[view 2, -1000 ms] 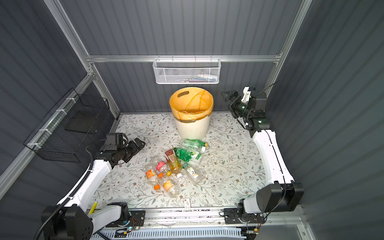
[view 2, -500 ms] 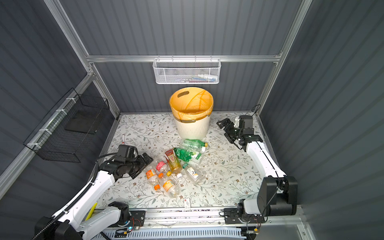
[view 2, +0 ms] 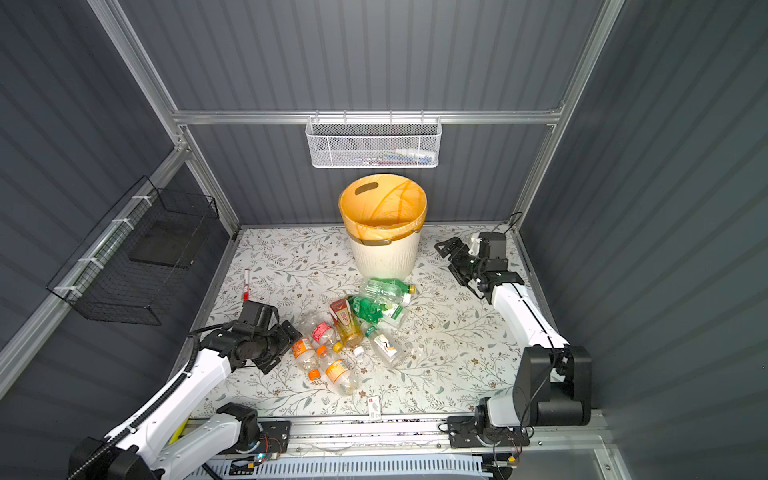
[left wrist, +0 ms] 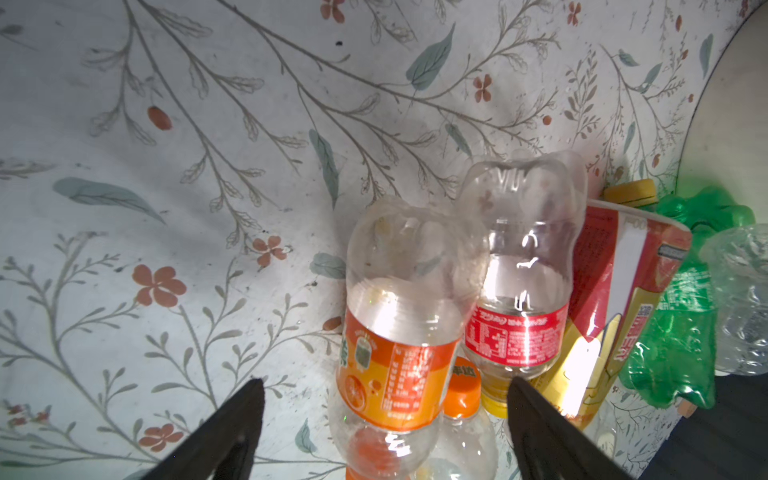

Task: Throw the plastic bottles in the bin
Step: 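Move the left gripper toward the nearer bottle pile while the right draws back, then grasp the clear red-labelled bottle with the left gripper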

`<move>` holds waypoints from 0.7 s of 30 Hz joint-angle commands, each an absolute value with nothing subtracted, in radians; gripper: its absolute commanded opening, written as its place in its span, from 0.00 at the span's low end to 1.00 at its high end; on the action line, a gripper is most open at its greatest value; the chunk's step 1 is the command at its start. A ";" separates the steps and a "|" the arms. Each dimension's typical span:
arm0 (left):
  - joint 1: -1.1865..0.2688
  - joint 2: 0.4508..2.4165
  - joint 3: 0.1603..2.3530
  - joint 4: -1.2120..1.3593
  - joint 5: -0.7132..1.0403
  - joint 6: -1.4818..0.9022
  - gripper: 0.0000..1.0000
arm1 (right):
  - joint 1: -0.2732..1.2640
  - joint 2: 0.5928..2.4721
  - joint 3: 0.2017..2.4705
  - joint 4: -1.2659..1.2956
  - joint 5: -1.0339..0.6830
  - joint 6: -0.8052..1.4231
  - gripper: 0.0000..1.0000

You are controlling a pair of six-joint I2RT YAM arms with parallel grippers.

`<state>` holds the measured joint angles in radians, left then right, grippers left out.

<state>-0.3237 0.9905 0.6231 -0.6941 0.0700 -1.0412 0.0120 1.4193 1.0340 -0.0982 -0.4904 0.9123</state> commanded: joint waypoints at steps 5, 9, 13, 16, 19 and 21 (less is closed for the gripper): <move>-0.390 1.110 0.615 -0.603 0.072 -1.043 0.88 | -0.005 1.437 1.009 -0.067 -0.509 0.911 0.93; -0.406 1.155 0.593 -0.564 0.082 -1.034 0.86 | -0.022 1.437 0.993 -0.063 -0.498 0.908 0.93; -0.416 1.182 0.579 -0.553 0.078 -1.026 0.79 | -0.029 1.440 0.987 -0.060 -0.505 0.913 0.93; -0.416 1.190 0.569 -0.549 0.074 -1.019 0.72 | -0.034 1.442 0.982 -0.057 -0.506 0.914 0.93; -0.416 1.193 0.559 -0.548 0.074 -1.016 0.65 | -0.045 1.438 0.975 -0.055 -0.506 0.914 0.92; -0.416 1.188 0.552 -0.557 0.062 -1.017 0.61 | -0.050 1.437 0.973 -0.055 -0.507 0.914 0.92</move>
<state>-0.4076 1.1889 0.5732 -0.5438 0.0727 -1.0275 -0.0383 1.4319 0.9871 -0.0708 -0.4950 0.9131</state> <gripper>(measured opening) 0.623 0.926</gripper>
